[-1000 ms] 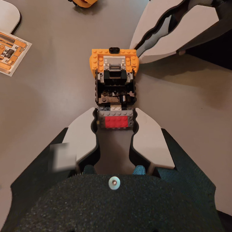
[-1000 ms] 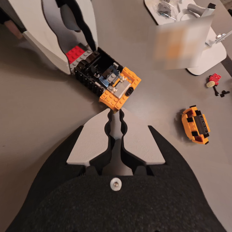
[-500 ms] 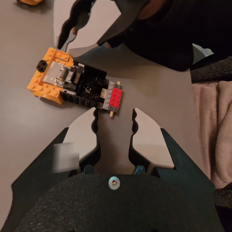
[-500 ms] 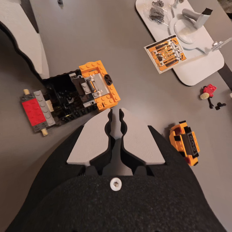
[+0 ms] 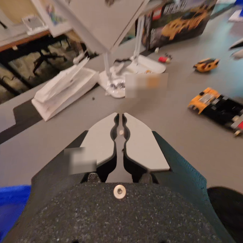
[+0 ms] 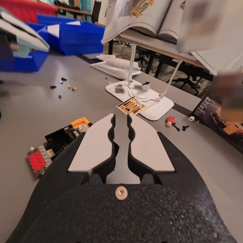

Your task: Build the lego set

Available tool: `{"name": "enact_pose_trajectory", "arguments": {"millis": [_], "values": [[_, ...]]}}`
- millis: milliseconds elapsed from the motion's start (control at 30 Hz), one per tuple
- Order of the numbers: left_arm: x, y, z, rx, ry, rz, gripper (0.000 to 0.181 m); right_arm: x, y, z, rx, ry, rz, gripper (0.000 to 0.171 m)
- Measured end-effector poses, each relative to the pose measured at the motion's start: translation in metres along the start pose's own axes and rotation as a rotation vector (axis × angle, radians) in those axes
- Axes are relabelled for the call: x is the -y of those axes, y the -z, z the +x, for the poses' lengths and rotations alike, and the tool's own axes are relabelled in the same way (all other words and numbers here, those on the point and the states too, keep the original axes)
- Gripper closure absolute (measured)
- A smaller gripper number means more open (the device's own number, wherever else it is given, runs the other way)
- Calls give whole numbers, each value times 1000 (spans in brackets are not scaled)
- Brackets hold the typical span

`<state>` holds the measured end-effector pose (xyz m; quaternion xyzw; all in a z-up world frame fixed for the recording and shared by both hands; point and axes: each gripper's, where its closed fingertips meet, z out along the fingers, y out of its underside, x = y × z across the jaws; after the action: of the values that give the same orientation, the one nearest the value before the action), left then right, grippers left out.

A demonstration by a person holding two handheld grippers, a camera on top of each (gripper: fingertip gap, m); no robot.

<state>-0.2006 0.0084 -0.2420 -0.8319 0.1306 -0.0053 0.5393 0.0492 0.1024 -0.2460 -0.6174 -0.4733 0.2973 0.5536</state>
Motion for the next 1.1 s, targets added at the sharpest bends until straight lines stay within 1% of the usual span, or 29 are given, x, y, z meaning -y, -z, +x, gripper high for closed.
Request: {"name": "enact_pose_trajectory", "arguments": {"millis": [33, 67, 133, 200, 333, 433, 500, 667, 767, 867, 967, 1033, 1100], "values": [[-11, 1, -3, -4, -7, -53, 181, 0, 1, 2, 4, -31, 8, 155], [-22, 1, -3, -27, -11, -106, 181, 0, 2, 2, 14, -57, 12, 155], [-40, -2, 8, -118, 1, -192, 181, -1, 3, 2, 31, -97, 14, 156], [-47, -8, 31, -233, -23, -220, 176, -2, 4, 1, 45, -108, 7, 158], [-68, -25, 56, -303, -92, -334, 165, -4, 3, -4, 60, -74, -12, 160], [-75, -34, 64, -332, -80, -350, 159, -4, 4, -8, 76, -58, -16, 161], [-78, -39, 65, -337, -84, -350, 156, -4, 4, -10, 90, -59, -18, 161], [-81, -47, 66, -351, -90, -364, 157, -8, 3, -13, 110, -71, -36, 162], [-81, -49, 66, -368, -76, -361, 162, -10, 2, -15, 122, -80, -43, 162], [-81, -50, 67, -384, -62, -364, 174, -12, 1, -17, 132, -85, -52, 162], [-81, -48, 68, -386, -64, -376, 174, -13, 1, -18, 142, -88, -59, 162], [-71, -47, 77, -411, -74, -340, 174, -13, 0, -20, 149, -87, -59, 162], [-46, -46, 96, -475, -101, -254, 174, -15, -1, -23, 171, -80, -70, 162]]}}
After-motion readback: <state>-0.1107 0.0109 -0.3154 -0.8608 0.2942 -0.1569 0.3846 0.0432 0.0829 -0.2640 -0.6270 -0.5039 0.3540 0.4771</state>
